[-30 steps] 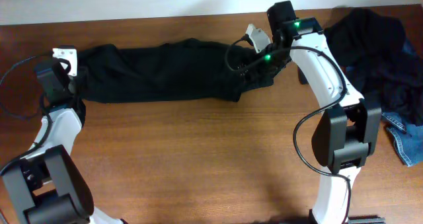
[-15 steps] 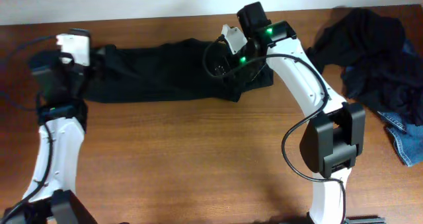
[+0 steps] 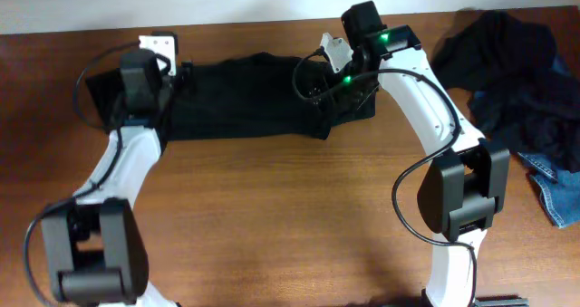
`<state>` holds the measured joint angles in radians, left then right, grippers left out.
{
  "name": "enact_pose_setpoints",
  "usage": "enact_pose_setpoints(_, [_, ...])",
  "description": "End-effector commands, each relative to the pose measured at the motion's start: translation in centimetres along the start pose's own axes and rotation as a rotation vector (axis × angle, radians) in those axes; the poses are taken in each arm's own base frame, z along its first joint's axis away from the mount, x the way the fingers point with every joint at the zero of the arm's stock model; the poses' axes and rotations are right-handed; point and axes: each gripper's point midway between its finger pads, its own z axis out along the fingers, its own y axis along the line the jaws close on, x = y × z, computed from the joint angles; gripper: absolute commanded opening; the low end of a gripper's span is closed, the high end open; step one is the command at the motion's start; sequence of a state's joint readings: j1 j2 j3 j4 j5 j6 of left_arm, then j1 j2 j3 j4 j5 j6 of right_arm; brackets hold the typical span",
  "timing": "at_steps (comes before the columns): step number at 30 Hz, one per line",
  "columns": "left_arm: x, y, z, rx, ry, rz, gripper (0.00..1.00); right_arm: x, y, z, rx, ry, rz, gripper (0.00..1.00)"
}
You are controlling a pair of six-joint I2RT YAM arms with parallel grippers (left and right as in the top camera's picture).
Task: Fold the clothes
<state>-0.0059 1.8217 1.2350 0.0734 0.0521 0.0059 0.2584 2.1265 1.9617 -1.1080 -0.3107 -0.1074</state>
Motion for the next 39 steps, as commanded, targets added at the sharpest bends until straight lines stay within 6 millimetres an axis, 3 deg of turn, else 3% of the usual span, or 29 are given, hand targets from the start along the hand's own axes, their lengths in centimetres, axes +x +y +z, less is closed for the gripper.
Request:
enact_pose_setpoints(1, [-2.0,1.6,2.5,-0.106,0.024,-0.117,0.60,-0.2,0.0,-0.2,0.005,0.003,0.005,0.99])
enact_pose_setpoints(8, [-1.9,3.2,5.2,-0.198,0.181,-0.124,0.60,0.2,0.0,-0.2,0.003,0.018,0.010,0.99])
enact_pose_setpoints(23, [3.7,3.3,4.6,-0.215,0.406,-0.129,0.61,0.3,0.0,-0.2,0.003,0.020,0.010,0.99])
enact_pose_setpoints(30, [7.6,3.3,5.6,-0.228,0.510,-0.147,0.61,0.8,0.1,-0.2,0.001,0.041,-0.002,0.99])
enact_pose_setpoints(33, [8.3,3.3,6.0,-0.229,0.524,-0.146,0.60,0.9,0.1,-0.2,0.001,0.044,-0.002,0.99])
enact_pose_setpoints(35, [8.4,3.5,6.1,-0.237,0.523,-0.144,0.48,0.9,0.1,-0.2,0.001,0.044,-0.002,0.99])
enact_pose_setpoints(36, [8.4,3.6,6.1,-0.244,0.519,-0.141,0.36,0.8,0.0,-0.2,0.002,0.043,-0.002,0.99])
enact_pose_setpoints(39, [8.3,4.0,6.1,-0.264,0.515,-0.137,0.18,0.8,0.0,-0.2,0.002,0.043,-0.002,0.99])
